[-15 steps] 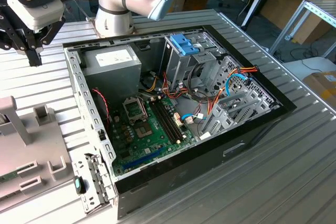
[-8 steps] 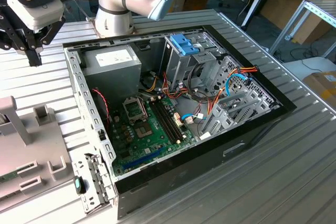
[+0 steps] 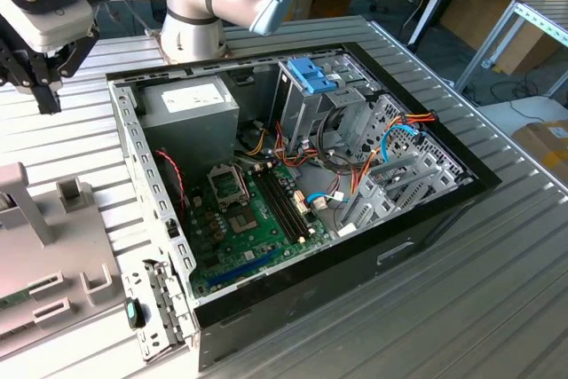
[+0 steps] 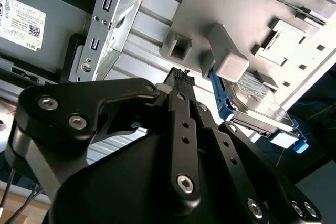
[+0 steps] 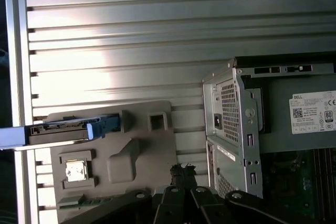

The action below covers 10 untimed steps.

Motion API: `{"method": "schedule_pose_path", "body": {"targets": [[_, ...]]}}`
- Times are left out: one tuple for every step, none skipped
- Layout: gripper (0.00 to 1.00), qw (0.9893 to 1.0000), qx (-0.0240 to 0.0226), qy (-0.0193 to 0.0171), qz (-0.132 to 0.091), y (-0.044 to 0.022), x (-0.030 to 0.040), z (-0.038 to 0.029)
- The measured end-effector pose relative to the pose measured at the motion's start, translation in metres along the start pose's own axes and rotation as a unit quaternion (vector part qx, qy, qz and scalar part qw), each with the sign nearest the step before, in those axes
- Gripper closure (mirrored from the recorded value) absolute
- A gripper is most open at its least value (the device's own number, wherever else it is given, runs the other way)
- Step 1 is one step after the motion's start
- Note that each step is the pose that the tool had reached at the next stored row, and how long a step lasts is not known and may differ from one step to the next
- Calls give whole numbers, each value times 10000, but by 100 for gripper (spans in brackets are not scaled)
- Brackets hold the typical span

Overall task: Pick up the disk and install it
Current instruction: 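Reach for the disk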

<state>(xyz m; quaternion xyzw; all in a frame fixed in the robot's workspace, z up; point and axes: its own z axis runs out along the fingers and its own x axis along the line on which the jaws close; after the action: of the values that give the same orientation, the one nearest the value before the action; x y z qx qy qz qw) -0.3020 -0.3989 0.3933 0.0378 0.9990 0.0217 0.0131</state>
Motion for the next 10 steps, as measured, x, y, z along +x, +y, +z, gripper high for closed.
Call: {"method": "schedule_pose_path", "body": {"targets": [[89, 10000, 0, 0, 0, -1, 18, 0], [89, 10000, 0, 0, 0, -2, 29, -1], [89, 10000, 0, 0, 0, -5, 60, -2], [89, 10000, 0, 0, 1, -6, 86, -2], [89, 10000, 0, 0, 1, -7, 100, -2], [89, 10000, 0, 0, 0, -9, 114, -3], [89, 10000, 0, 0, 0, -10, 131, -3], [89, 10000, 0, 0, 0, -11, 145, -4], [89, 10000, 0, 0, 0, -13, 174, -5], [89, 10000, 0, 0, 0, -16, 206, -6]]}}
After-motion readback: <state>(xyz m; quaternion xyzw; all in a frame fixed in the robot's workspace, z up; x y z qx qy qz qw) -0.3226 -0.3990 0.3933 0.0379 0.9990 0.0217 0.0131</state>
